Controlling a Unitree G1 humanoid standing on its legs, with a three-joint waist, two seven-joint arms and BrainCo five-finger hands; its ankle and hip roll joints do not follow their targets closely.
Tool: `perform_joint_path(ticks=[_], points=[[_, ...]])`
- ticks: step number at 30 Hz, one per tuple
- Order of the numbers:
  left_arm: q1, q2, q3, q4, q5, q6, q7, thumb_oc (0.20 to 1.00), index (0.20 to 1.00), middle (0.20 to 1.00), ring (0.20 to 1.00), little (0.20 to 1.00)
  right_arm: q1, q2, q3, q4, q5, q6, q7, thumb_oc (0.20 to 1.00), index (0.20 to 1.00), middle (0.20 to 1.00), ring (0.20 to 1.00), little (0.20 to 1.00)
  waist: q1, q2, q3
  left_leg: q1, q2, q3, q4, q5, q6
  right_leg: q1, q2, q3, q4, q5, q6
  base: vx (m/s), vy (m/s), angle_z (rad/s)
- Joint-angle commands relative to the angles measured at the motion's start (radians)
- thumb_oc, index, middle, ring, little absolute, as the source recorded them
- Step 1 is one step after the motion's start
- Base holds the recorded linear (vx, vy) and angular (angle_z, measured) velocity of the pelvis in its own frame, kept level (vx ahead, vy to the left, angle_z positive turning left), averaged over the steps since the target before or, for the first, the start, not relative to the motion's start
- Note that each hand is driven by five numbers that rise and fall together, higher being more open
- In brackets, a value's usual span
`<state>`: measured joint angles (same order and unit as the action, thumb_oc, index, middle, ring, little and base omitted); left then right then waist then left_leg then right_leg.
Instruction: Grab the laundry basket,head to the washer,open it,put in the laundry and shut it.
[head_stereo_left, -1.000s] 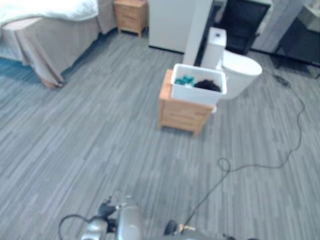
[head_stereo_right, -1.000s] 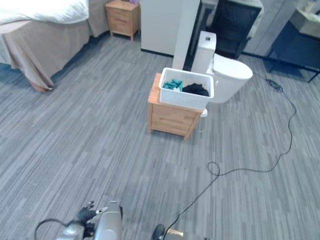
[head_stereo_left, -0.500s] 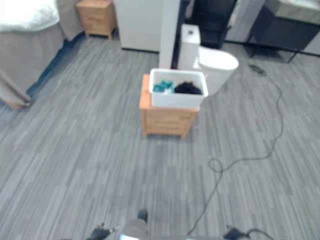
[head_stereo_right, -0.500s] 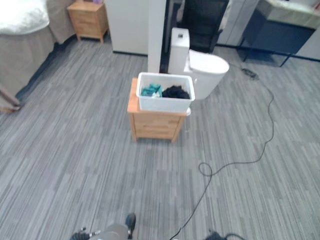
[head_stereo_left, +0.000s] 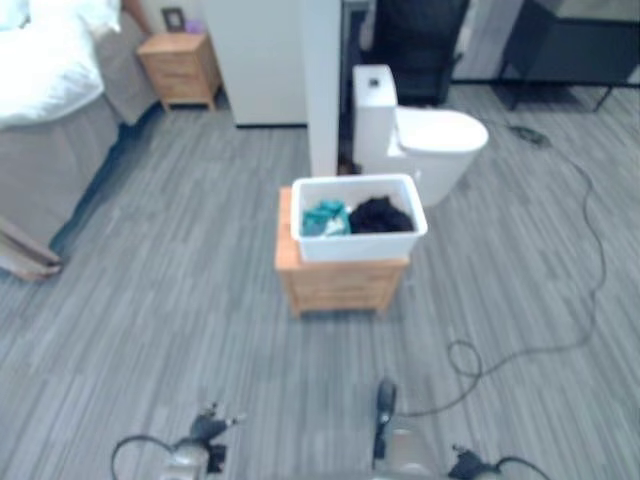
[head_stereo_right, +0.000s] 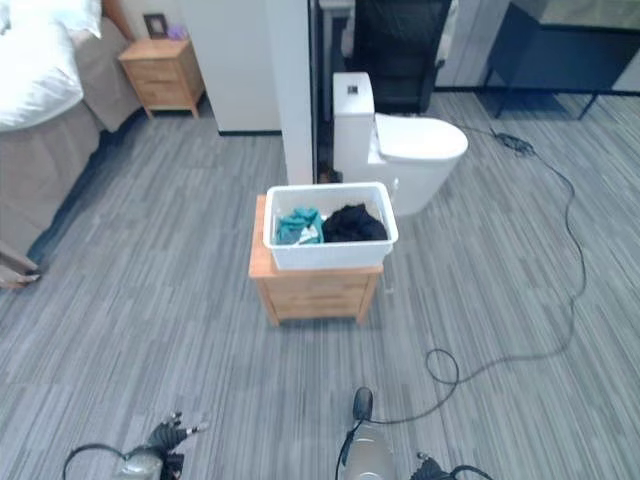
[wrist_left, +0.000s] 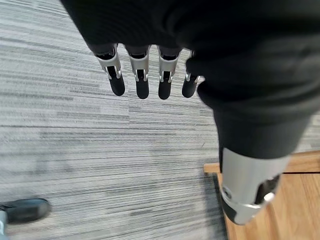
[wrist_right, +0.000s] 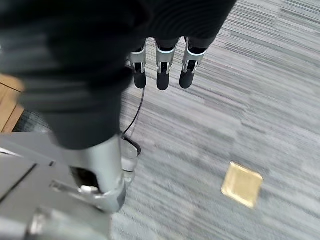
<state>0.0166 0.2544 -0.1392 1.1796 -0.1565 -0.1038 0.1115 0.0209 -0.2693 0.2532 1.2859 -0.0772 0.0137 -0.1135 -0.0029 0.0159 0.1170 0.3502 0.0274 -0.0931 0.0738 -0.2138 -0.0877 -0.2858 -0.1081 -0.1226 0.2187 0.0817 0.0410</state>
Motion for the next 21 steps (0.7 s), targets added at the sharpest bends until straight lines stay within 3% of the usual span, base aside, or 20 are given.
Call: perform_joint_path(ticks=[1,2,4,6,8,9,10,13,21], points=[[-0.015,0.046,0.013,-0.004,0.005,-0.020,0.020,1.000,1.000,1.000,1.000,1.000,0.000,0.000,0.000,-0.015,0.041,-0.020,-0.004,1.000,1.000,1.000,1.000,1.000,-0.011,-0.039,0.004,-0.248,0.049,0.023,0.295,0.129,0.047,0.120,-0.021,0.023,-0.115,-0.005,0.058,0.20,-0.391,0.20],[-0.017,0.045,0.016,-0.013,-0.012,-0.020,0.017,1.000,1.000,1.000,1.000,1.000,0.006,-0.006,-0.005,-0.019,0.054,-0.022,-0.006,1.000,1.000,1.000,1.000,1.000,-0.011,-0.051,0.016,-0.328,0.061,0.030,0.439,0.180,0.048,0.142,-0.012,0.015,-0.120,-0.018,0.033,0.15,-0.397,0.03],[-0.023,0.043,0.018,-0.023,-0.034,-0.022,0.019,1.000,1.000,1.000,1.000,1.000,0.013,-0.010,-0.003,-0.022,0.072,-0.026,-0.010,1.000,1.000,1.000,1.000,1.000,-0.011,-0.072,0.031,-0.416,0.081,0.053,0.570,0.228,0.062,0.186,0.011,0.007,-0.149,-0.046,-0.006,0.17,-0.360,-0.29],[-0.030,0.043,0.018,-0.031,-0.050,-0.022,0.020,1.000,1.000,1.000,1.000,1.000,0.019,-0.015,-0.002,-0.021,0.074,-0.023,-0.014,1.000,1.000,1.000,1.000,1.000,-0.003,-0.085,0.044,-0.475,0.089,0.094,0.536,0.214,0.070,0.218,0.016,0.009,-0.162,-0.063,-0.018,0.16,-0.173,-0.26],[-0.031,0.038,0.016,-0.031,-0.053,-0.026,0.021,1.000,1.000,1.000,1.000,1.000,0.022,-0.023,-0.011,-0.024,0.082,-0.030,-0.014,1.000,1.000,1.000,1.000,1.000,-0.004,-0.088,0.042,-0.480,0.099,0.136,0.383,0.182,0.066,0.240,0.016,0.007,-0.177,-0.078,-0.006,0.17,0.002,0.03],[-0.032,0.037,0.013,-0.031,-0.054,-0.029,0.022,1.000,1.000,1.000,1.000,1.000,0.023,-0.029,-0.015,-0.028,0.088,-0.035,-0.017,1.000,1.000,1.000,1.000,1.000,-0.001,-0.088,0.041,-0.477,0.110,0.158,0.282,0.189,0.054,0.252,0.012,0.007,-0.183,-0.086,0.002,0.25,0.092,-0.19],[-0.038,0.036,0.011,-0.031,-0.064,-0.033,0.027,1.000,1.000,1.000,1.000,1.000,0.025,-0.034,-0.028,-0.041,0.100,-0.040,-0.025,1.000,1.000,1.000,1.000,1.000,0.007,-0.081,0.039,-0.490,0.141,0.175,0.127,0.240,0.028,0.274,0.012,0.004,-0.188,-0.100,0.012,0.19,0.082,-0.15],[-0.040,0.033,0.006,-0.025,-0.062,-0.032,0.024,1.000,1.000,1.000,1.000,1.000,0.029,-0.033,-0.027,-0.051,0.091,-0.040,-0.022,1.000,1.000,1.000,1.000,1.000,0.008,-0.070,0.038,-0.459,0.162,0.185,0.058,0.262,0.013,0.292,0.022,0.004,-0.182,-0.117,0.019,0.14,0.093,-0.35],[-0.006,0.050,0.012,-0.016,-0.023,-0.021,0.007,1.000,1.000,1.000,1.000,1.000,0.057,-0.056,-0.140,-0.038,0.143,-0.042,-0.037,1.000,1.000,1.000,1.000,1.000,-0.005,-0.046,-0.011,-0.338,0.134,0.232,-0.012,0.230,0.013,0.342,-0.011,0.009,-0.192,-0.114,0.044,0.12,0.099,-0.26]])
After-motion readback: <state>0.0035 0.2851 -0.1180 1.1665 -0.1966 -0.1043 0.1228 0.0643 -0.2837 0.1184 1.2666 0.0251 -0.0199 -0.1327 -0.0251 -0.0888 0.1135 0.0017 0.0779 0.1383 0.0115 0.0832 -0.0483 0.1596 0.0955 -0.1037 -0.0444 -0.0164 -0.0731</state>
